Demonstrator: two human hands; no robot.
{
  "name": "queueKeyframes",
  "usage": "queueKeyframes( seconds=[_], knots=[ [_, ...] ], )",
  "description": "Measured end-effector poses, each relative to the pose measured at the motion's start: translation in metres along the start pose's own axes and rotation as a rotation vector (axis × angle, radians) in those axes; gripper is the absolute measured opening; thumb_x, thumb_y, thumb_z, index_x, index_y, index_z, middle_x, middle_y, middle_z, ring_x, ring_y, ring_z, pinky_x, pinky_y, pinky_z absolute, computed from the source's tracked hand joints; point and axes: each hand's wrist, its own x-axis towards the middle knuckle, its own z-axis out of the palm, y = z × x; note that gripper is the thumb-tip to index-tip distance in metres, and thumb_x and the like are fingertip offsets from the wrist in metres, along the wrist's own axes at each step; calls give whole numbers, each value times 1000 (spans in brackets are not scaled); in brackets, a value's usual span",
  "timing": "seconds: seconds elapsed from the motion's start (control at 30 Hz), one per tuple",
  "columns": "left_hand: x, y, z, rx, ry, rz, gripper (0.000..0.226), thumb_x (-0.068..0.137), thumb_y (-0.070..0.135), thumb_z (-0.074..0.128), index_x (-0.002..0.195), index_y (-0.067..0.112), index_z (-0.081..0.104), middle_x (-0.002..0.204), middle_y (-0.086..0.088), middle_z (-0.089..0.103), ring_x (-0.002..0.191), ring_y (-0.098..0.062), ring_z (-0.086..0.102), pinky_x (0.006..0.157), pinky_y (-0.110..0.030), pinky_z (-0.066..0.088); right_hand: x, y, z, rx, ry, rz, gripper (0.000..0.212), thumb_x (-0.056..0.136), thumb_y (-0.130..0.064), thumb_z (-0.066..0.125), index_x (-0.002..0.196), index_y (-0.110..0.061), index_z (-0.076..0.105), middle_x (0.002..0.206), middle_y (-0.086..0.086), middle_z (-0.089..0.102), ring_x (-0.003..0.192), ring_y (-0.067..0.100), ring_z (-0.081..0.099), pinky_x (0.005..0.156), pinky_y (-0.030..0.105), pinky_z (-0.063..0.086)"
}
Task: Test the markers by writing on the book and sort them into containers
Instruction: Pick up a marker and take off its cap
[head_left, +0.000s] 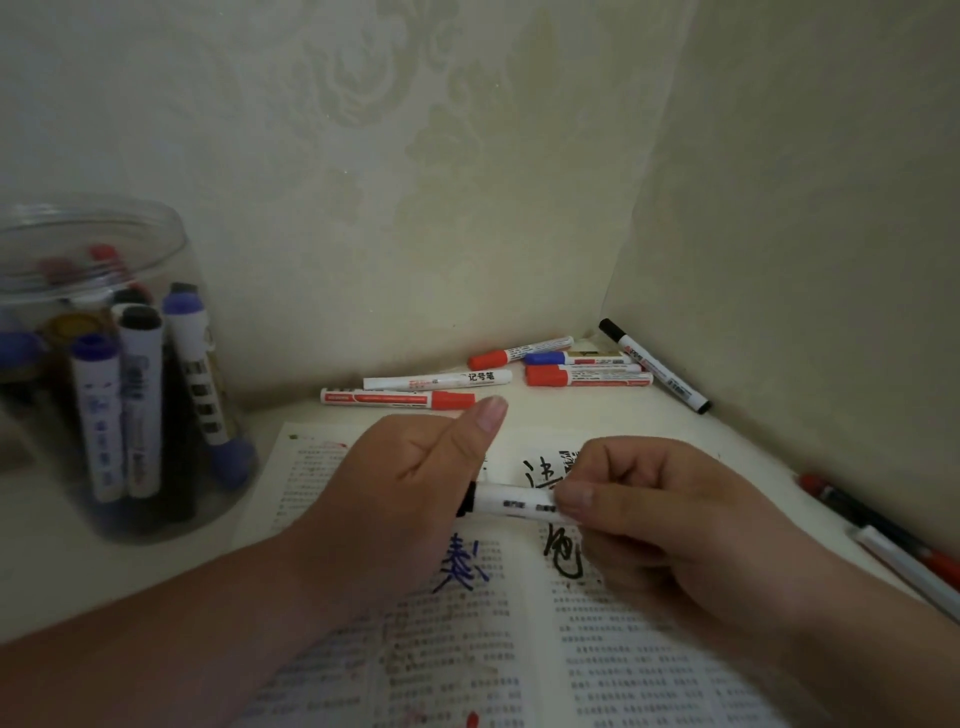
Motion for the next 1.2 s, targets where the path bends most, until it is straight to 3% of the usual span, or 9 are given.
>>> queueKeyframes(
  seconds=[0.17, 0.27, 0.37, 0.47, 0.57, 0.67, 0.87, 1.07, 1.2],
  knots=[
    [4, -1, 6, -48, 115, -7, 73, 97, 62, 35, 57, 1, 37, 48, 3, 34, 46, -10, 34, 48, -21, 29, 9, -2, -6, 119, 199, -154, 7, 71, -11, 70, 77, -9, 67, 55, 14, 48, 41, 18, 37, 39, 21, 32],
    [3, -1, 6, -51, 176, -11, 65, 88, 58, 35, 58, 0, 38, 47, 6, 36, 45, -7, 35, 48, -19, 30, 14, 0, -12, 170, 300, -299, 17, 73, -7, 78, 85, -6, 66, 65, 18, 60, 51, 23, 53, 47, 29, 49],
    [1, 1, 9, -36, 196, -4, 58, 90, 56, 37, 55, 8, 35, 46, 8, 37, 45, -6, 37, 48, -18, 30, 17, 3, -12, 177, 401, -367, 24, 72, -13, 71, 94, -4, 67, 72, 19, 66, 58, 25, 64, 55, 33, 57],
    [5, -3, 8, -86, 204, -59, 69, 94, 66, 36, 56, 9, 44, 46, 1, 46, 44, -8, 44, 51, -18, 35, 18, 2, -8, 207, 458, -406, 23, 74, -13, 71, 96, -7, 72, 81, 20, 69, 69, 26, 69, 58, 30, 58],
    [16, -18, 3, -583, 184, -201, 66, 93, 68, 42, 55, 14, 44, 55, -20, 34, 44, -26, 29, 45, -32, 25, 17, -1, 0, 232, 486, -438, 22, 77, -10, 69, 98, -9, 75, 85, 19, 71, 70, 25, 69, 55, 28, 56],
    [25, -26, 3, -891, 207, -321, 58, 92, 54, 49, 55, 13, 35, 51, -8, 24, 46, -21, 18, 47, -36, 13, 17, -7, 13, 117, 491, -484, 21, 87, -4, 66, 105, -12, 73, 85, 15, 73, 72, 26, 68, 57, 30, 54],
    [27, -26, -3, -926, 271, -482, 56, 100, 29, 56, 47, 18, 41, 47, -3, 28, 39, -16, 23, 43, -26, 20, 29, -62, 63, -116, 505, -658, 19, 91, -7, 67, 108, -14, 65, 78, 11, 74, 66, 16, 69, 57, 21, 52],
    [29, -22, -18, -1139, 271, -647, 40, 91, 42, 67, 64, 20, 48, 56, 0, 49, 45, -13, 39, 40, -23, 23, 70, -119, 118, -230, 462, -923, 14, 89, -7, 73, 101, -9, 65, 84, 9, 73, 76, 21, 72, 60, 24, 55],
    [31, -22, -20, -1090, 281, -669, 37, 92, 44, 67, 69, 17, 55, 58, 0, 58, 47, -13, 48, 39, -23, 32, 104, -132, 144, -407, 414, -1005, 13, 89, -10, 74, 99, -12, 66, 89, 0, 72, 77, 8, 70, 70, 23, 57]
  ],
)
